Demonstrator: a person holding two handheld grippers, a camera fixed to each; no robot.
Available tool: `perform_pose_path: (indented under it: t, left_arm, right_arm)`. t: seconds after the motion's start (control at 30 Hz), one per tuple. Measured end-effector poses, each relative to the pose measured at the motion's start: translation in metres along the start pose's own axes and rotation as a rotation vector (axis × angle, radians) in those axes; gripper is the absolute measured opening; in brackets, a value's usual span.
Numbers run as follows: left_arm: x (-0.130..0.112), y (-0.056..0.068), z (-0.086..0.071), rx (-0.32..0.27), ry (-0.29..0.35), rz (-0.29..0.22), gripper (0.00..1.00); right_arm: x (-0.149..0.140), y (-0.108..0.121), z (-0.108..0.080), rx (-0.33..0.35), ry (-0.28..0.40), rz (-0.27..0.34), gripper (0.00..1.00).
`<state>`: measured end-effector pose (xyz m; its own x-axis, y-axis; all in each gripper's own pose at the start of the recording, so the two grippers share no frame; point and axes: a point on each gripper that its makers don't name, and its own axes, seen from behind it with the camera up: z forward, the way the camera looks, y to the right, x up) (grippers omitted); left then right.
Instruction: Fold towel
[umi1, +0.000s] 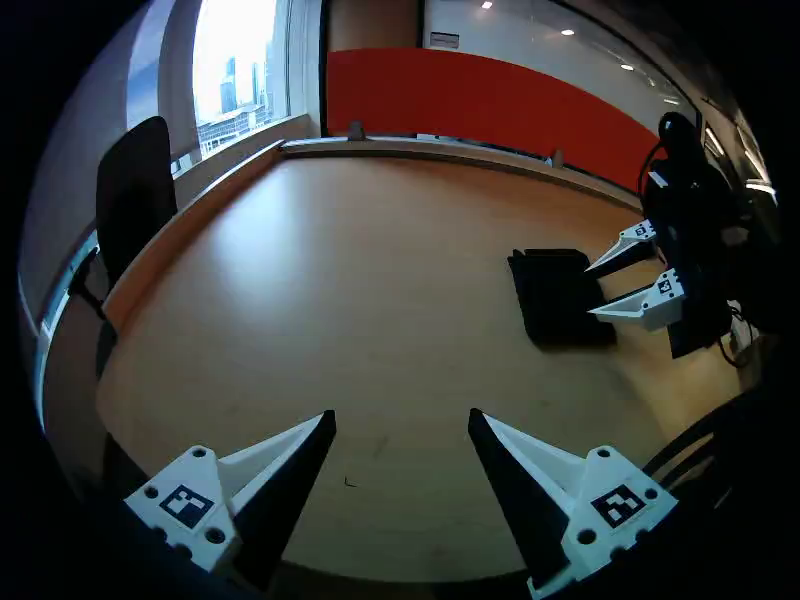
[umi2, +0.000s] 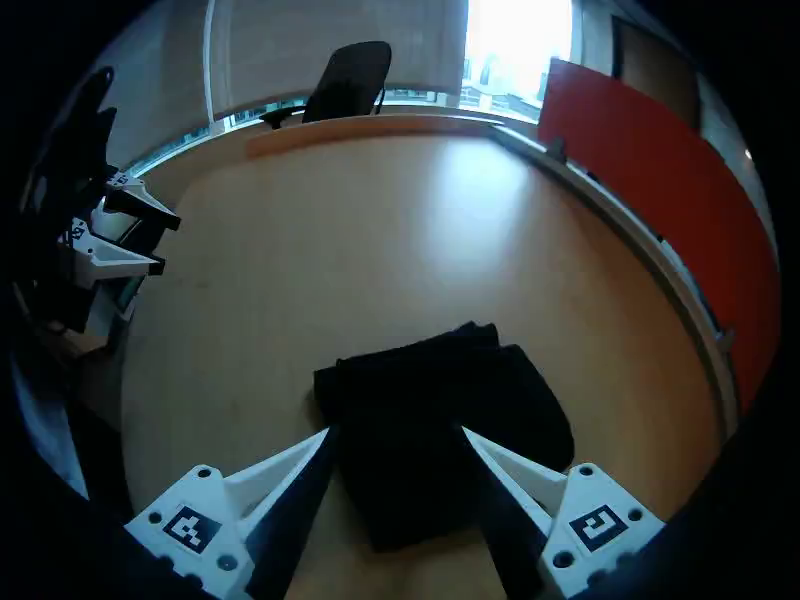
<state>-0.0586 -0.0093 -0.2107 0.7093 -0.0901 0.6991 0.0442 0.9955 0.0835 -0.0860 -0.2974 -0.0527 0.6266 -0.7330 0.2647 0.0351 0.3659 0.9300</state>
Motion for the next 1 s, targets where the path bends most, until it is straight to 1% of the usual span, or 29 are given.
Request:
perform_pose_path:
  t: [0.37,0.6,0.8,1.0]
  left_arm:
    - [0.0,0.0,-0.002,0.003,0.003,0.007,0.99]
    - [0.0,0.001,-0.002,0.0,0.001,0.01,0.99]
    - [0.0,0.002,-0.003,-0.001,0.001,0.015,0.99]
    - [-0.001,0.002,-0.002,-0.003,0.0,0.019,0.99]
  right_arm:
    - [-0.023,-0.002,-0.01,-0.024,-0.022,0.03,0.83]
    - [-0.047,-0.004,-0.015,-0.036,-0.052,0.053,0.83]
    - [-0.066,-0.005,-0.018,-0.043,-0.072,0.091,0.83]
    - [-0.077,-0.006,-0.018,-0.046,-0.088,0.104,0.83]
